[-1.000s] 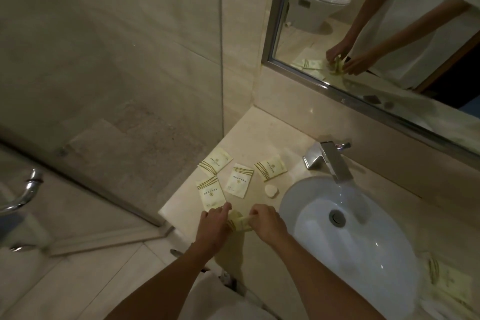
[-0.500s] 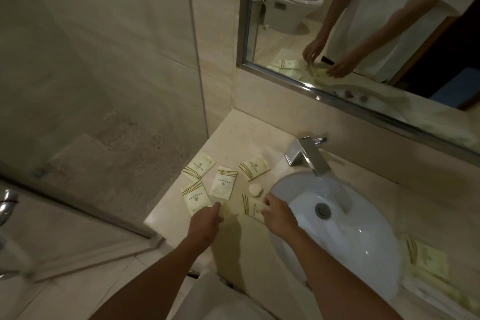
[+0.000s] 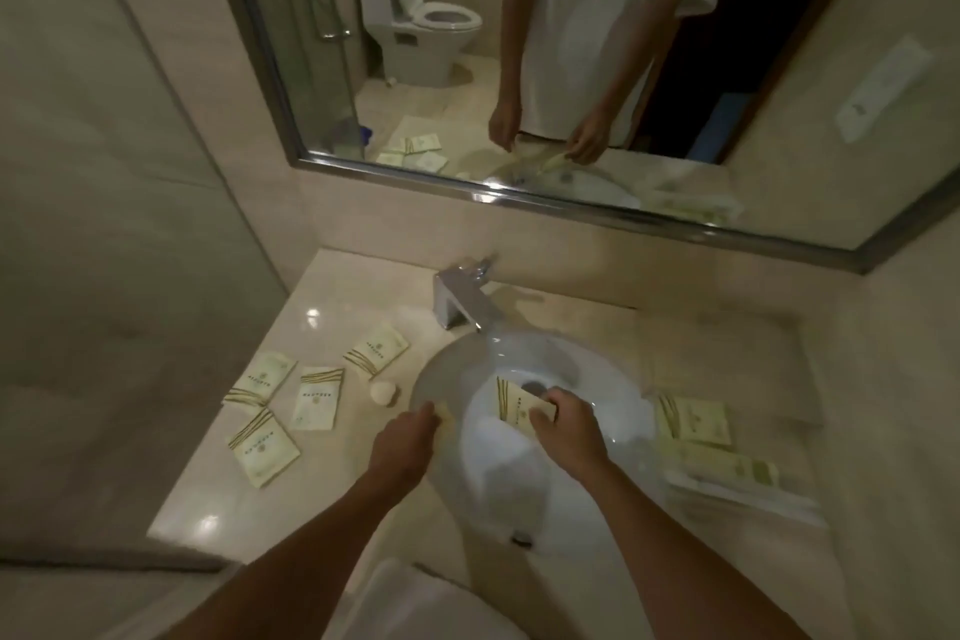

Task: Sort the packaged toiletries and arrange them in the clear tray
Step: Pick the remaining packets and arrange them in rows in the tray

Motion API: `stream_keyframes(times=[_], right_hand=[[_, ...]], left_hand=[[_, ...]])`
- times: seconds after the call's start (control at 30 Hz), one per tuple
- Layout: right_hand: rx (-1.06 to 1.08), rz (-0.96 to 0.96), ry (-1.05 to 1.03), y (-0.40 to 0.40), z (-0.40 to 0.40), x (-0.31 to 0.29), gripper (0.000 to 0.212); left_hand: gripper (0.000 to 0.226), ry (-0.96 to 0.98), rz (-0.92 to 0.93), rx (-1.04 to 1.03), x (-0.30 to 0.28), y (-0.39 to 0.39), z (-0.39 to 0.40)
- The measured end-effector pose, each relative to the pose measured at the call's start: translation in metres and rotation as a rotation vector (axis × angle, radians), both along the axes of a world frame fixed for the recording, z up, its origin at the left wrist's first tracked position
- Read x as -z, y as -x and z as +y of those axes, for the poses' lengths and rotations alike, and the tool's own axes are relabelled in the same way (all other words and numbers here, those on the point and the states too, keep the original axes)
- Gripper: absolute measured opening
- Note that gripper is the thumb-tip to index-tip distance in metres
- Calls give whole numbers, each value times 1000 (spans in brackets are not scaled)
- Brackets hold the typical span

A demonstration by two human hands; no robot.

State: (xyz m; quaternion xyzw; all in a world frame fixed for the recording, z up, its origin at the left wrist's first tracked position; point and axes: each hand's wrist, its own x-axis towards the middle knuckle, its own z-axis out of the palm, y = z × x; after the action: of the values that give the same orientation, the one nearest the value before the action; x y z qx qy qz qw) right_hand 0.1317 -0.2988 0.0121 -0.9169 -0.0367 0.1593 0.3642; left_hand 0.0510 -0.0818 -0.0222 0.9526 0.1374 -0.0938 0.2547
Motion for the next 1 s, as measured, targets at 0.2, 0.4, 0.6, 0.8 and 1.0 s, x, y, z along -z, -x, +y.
stream_keyframes(times=[0.2,0.4,0.6,0.8,1.0], right_hand=[[245,-14,-141,-4,-82,-5,8],[600,80,-390,-10,-151,-1,11],[718,59,-426,-16,-211,7,30],[934,153,-340,-46,-244,31,32],[1007,269,-356,-69,-242,45,34]], left_hand=[[25,144,-12,-9,-11,-39,-71],[18,386,-31,-32,-23,-69,-132],[39,510,64,-101,-23,-97,-180],[48,634,140,-134,-30,-120,-209],[57,700,214,-138,-27,-142,-212]])
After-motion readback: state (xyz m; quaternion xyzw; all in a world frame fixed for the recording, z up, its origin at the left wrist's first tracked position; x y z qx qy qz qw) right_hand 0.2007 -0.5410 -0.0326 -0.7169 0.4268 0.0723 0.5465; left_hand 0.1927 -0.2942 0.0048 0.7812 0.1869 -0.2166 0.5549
